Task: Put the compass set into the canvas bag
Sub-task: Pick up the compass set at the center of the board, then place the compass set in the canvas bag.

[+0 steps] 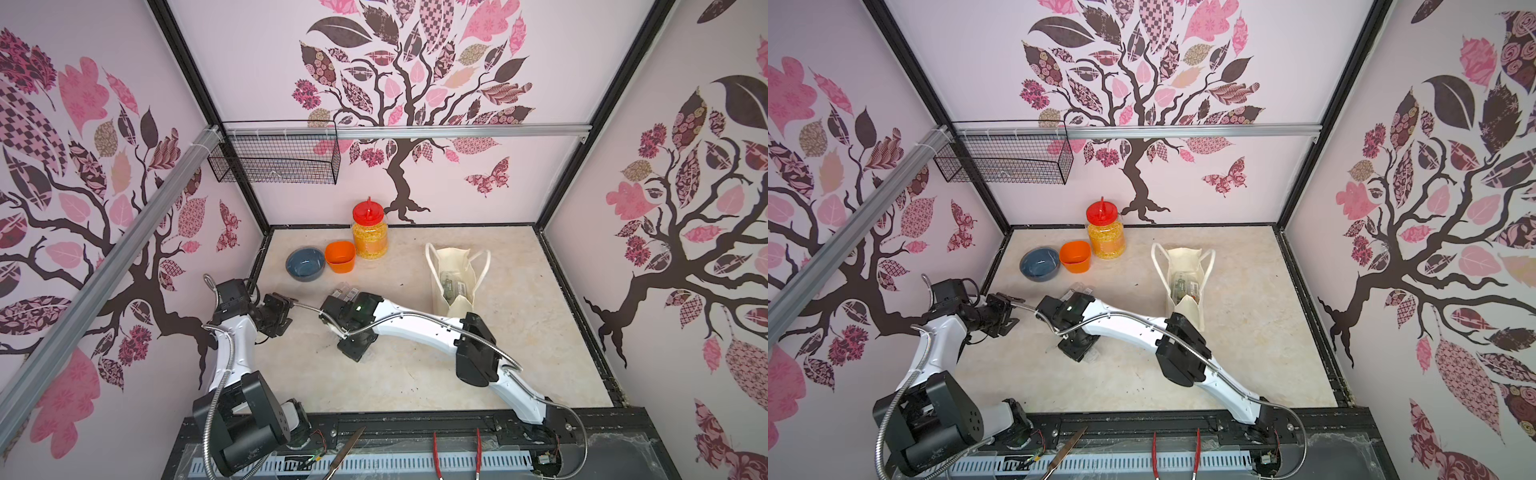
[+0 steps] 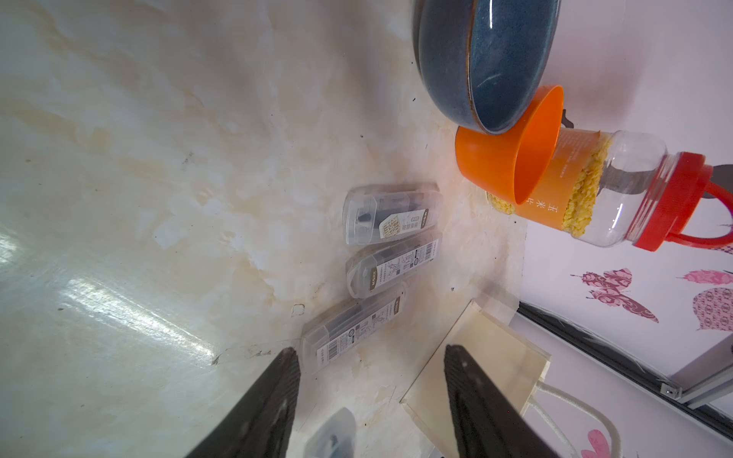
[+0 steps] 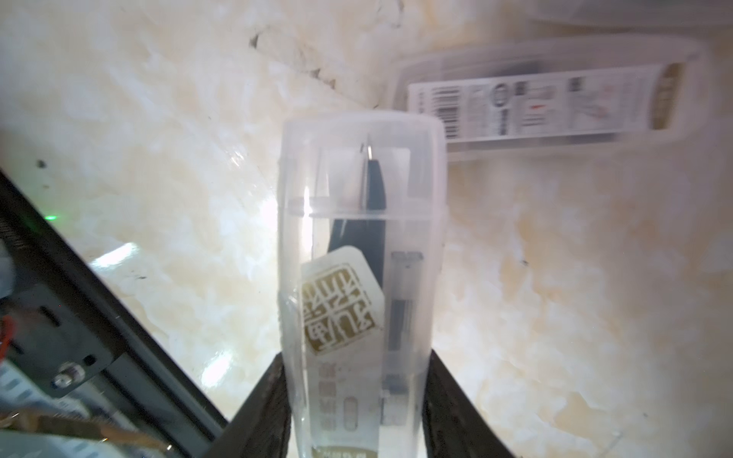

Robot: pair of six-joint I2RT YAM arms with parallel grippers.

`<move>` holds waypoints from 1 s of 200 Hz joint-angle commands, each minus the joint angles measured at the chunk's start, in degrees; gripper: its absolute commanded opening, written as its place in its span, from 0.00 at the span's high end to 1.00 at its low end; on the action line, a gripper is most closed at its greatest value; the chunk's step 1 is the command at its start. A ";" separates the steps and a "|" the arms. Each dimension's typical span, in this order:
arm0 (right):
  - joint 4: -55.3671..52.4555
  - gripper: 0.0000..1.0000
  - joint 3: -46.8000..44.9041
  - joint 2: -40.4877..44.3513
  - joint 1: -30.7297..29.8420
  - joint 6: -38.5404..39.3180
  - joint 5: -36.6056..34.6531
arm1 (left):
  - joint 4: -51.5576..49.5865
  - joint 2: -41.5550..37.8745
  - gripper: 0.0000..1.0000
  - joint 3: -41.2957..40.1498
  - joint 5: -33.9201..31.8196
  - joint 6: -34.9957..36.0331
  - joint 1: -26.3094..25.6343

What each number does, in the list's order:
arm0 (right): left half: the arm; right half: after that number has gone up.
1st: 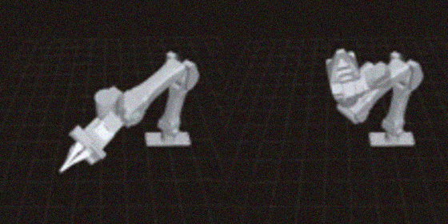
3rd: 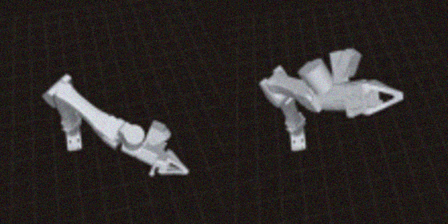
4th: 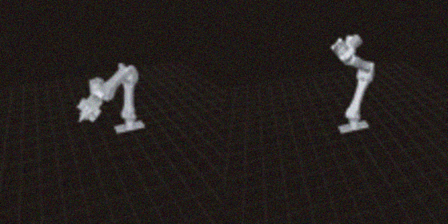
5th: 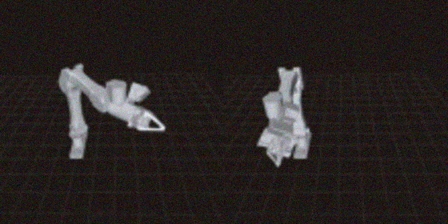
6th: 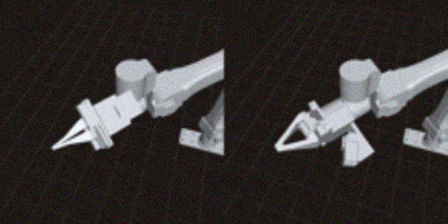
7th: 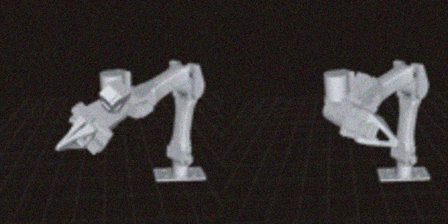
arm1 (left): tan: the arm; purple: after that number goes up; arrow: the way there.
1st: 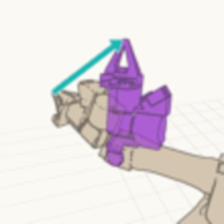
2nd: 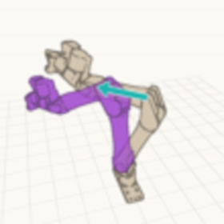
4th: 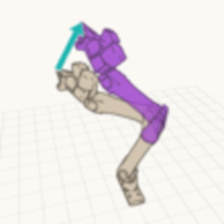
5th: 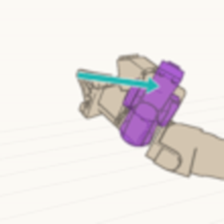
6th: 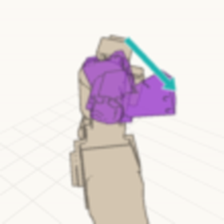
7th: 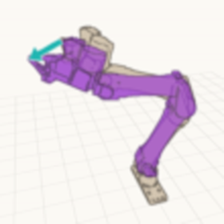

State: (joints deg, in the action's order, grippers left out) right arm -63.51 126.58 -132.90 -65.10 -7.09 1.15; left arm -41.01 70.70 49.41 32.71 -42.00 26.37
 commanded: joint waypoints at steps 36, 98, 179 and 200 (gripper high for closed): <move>-3.87 0.52 3.09 13.54 9.62 -2.90 -0.42 | 0.50 0.17 0.38 5.11 -3.39 1.56 -5.14; -2.95 0.52 8.12 22.08 21.29 -4.68 -2.31 | 2.45 1.42 0.38 5.68 -6.82 3.12 -13.72; -1.79 0.51 2.04 29.94 34.83 -5.71 -6.60 | 3.09 2.01 0.38 3.04 -6.96 4.28 -16.76; -0.42 0.51 -4.68 31.81 37.32 -6.23 -8.26 | 3.34 1.56 0.38 2.31 -6.88 4.07 -16.75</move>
State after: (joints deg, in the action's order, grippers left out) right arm -64.58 127.59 -104.03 -29.56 -13.10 -3.53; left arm -38.98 73.03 52.66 26.13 -38.85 9.72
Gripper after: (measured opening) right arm 0.493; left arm 0.619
